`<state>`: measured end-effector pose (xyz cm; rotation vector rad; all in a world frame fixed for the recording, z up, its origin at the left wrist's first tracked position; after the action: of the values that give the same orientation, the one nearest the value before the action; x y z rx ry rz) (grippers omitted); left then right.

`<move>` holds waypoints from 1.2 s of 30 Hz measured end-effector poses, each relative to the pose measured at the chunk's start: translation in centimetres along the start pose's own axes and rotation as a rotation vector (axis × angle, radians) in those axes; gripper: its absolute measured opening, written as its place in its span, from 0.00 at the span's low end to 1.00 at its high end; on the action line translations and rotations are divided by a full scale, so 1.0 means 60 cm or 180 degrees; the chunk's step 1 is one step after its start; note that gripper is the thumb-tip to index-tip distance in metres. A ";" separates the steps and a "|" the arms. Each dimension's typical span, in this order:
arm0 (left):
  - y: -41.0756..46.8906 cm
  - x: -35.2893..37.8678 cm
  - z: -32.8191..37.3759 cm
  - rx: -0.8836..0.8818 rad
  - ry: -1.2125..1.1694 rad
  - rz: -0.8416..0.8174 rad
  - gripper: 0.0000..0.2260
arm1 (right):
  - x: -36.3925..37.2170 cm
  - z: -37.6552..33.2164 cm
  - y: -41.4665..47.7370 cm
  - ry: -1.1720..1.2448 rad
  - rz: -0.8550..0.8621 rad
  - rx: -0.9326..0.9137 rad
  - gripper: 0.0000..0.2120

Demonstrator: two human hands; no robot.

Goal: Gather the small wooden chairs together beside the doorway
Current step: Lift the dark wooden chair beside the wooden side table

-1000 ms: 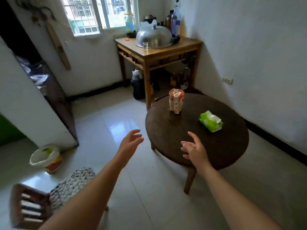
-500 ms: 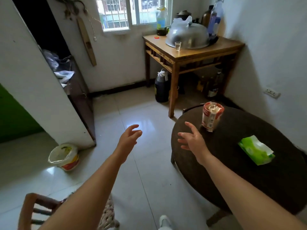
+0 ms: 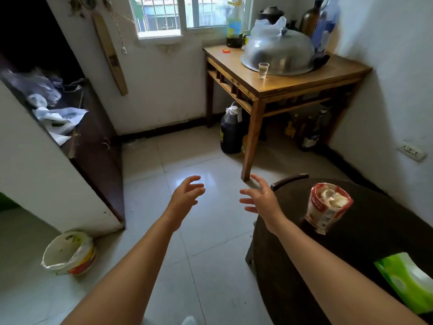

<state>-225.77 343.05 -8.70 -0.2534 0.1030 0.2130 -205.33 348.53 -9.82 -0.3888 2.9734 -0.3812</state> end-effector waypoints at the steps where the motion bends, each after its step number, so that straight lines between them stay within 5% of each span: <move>1: 0.032 -0.008 0.002 0.0004 -0.0005 -0.0026 0.16 | 0.006 -0.003 0.029 -0.0021 0.0020 0.0016 0.24; 15: 0.443 -0.028 0.041 -0.0229 0.0470 -0.1216 0.18 | 0.039 -0.021 0.342 0.0377 0.1121 0.0366 0.22; 26: 0.675 0.251 0.013 -0.0358 0.0935 -0.2434 0.17 | -0.156 0.106 0.463 0.0844 0.2258 0.0975 0.25; 36: 0.827 0.486 -0.005 -0.0644 0.1119 -0.2935 0.14 | -0.319 0.173 0.578 0.1393 0.2975 0.1241 0.24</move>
<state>-208.46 395.60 -24.52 -0.5119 0.3010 -0.7453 -193.63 383.68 -27.27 1.2000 2.9104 -0.9548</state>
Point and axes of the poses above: each hand's wrist, its own y-axis towards the middle knuckle, its own x-axis out of the palm, z = x × y, the point moved 9 cm from there along y, towards the middle knuckle, and after that the axes turned 1 degree about -y, right-handed, at the moved point
